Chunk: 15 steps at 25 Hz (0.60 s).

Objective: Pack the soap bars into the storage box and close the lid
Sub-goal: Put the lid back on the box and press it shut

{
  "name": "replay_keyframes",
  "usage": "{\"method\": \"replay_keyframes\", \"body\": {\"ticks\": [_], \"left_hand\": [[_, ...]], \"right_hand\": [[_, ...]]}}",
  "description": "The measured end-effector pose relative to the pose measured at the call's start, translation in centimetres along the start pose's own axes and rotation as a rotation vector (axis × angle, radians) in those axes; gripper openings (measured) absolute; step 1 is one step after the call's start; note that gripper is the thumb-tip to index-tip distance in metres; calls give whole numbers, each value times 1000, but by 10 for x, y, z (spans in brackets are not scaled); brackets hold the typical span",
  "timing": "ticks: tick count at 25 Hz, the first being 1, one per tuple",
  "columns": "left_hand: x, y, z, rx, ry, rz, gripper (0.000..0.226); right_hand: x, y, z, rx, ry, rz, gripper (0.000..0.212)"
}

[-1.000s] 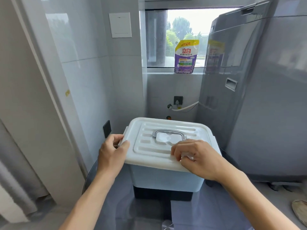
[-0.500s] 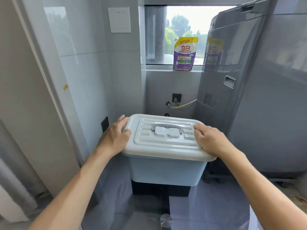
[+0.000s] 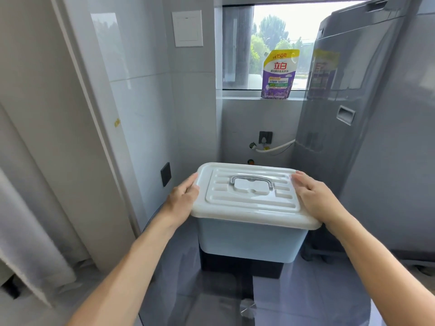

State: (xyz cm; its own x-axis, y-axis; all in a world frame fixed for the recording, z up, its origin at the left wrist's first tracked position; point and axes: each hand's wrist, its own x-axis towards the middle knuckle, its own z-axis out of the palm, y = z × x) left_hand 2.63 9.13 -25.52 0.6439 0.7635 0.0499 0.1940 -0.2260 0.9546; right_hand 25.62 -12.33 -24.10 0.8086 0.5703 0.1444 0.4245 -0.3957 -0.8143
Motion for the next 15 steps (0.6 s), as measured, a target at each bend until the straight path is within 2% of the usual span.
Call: {"method": "replay_keyframes", "body": {"ticks": [2, 3, 4, 5, 7, 8, 10, 13, 15], "left_hand": [[-6, -3, -1, -184, -62, -154, 35], [-6, -3, -4, -235, -86, -207, 29], [-4, -5, -6, -291, -91, -235, 26], [-1, -7, -6, -344, -81, -251, 26], [3, -12, -5, -433, -37, -293, 36], [4, -14, -4, -462, -25, -313, 40], [2, -14, -2, -480, -18, -328, 40], [3, -13, -1, -491, 68, -312, 34], [6, -9, 2, -498, 171, -289, 39]], "right_hand": [[-11, 9, -2, 196, 69, 312, 55], [-17, 13, -4, 296, 11, 514, 64], [-22, 13, -7, 377, -48, 636, 66], [-23, 13, -10, 414, -67, 662, 64], [-19, 12, -13, 363, 49, 584, 52], [-19, 8, -11, 252, 155, 511, 46], [-17, 1, -7, -65, 319, 354, 47], [-16, -5, -4, -336, 387, 230, 46], [-17, -8, -5, -462, 390, 171, 43]]}}
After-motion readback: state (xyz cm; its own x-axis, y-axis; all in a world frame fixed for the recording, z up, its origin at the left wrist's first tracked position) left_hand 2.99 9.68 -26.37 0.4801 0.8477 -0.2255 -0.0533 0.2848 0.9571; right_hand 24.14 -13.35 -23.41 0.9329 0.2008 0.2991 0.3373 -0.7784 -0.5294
